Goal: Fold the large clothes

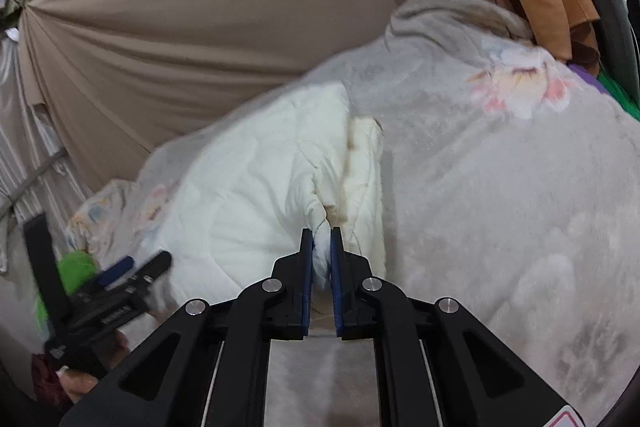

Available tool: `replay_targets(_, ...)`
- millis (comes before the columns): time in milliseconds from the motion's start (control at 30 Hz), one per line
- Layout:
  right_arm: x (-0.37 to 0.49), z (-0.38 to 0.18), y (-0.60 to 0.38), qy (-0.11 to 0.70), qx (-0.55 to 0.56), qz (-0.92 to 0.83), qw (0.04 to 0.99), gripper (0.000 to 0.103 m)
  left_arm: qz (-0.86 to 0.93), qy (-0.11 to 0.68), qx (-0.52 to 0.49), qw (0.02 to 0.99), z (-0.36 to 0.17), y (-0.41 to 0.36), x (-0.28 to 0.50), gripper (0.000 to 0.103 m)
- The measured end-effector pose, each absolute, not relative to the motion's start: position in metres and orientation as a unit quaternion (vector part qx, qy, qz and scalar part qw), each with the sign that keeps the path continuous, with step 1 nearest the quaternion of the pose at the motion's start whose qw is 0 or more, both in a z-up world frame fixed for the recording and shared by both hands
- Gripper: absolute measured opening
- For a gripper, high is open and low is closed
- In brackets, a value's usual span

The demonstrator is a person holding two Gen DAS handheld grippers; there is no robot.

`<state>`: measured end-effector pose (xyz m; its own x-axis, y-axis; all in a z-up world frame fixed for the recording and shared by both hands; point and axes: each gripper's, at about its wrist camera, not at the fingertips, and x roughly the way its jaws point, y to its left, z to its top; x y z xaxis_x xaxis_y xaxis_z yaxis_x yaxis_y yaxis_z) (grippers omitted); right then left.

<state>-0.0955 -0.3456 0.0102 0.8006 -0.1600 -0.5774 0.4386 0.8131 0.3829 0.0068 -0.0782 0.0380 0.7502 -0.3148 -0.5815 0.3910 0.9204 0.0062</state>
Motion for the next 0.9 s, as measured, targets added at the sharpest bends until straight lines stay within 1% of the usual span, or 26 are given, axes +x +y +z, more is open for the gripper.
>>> replay_targets(100,-0.084,-0.013,-0.347,0.302,0.251,-0.181,0.902,0.010,-0.206,0.317,0.051,0.924,0.032,-0.079,0.010,0.098)
replay_targets(267,-0.084,-0.004,-0.338,0.307,0.222,-0.195,0.905,0.012,-0.200,0.320,0.046,0.925,0.028,-0.077,0.012,0.098)
replay_targets(400,-0.099,0.032,-0.336,0.268,0.229,-0.192,0.916,0.016,-0.192,0.315,0.048,0.928,0.027,-0.075,0.012,0.098)
replay_targets(467,-0.101,0.058,-0.333,0.243,0.212,-0.192,0.927,0.016,-0.193,0.317,0.045,0.927,0.027,-0.075,0.013,0.098)
replay_targets(567,-0.084,0.083,-0.325,0.235,0.176,-0.179,0.939,0.016,-0.192,0.317,0.045,0.928,0.026,-0.075,0.012,0.098)
replay_targets(667,-0.051,0.069,-0.324,0.277,0.148,-0.189,0.930,0.016,-0.192,0.317,0.045,0.928,0.026,-0.076,0.012,0.098)
replay_targets(733,-0.025,0.035,-0.326,0.331,0.141,-0.186,0.914,0.016,-0.196,0.318,0.043,0.927,0.026,-0.076,0.012,0.098)
replay_targets(800,-0.016,0.014,-0.321,0.336,0.109,-0.207,0.912,0.016,-0.206,0.322,0.040,0.923,0.025,-0.077,0.012,0.098)
replay_targets(900,-0.021,0.024,-0.314,0.336,0.094,-0.212,0.913,0.016,-0.213,0.325,0.037,0.921,0.029,-0.075,0.011,0.098)
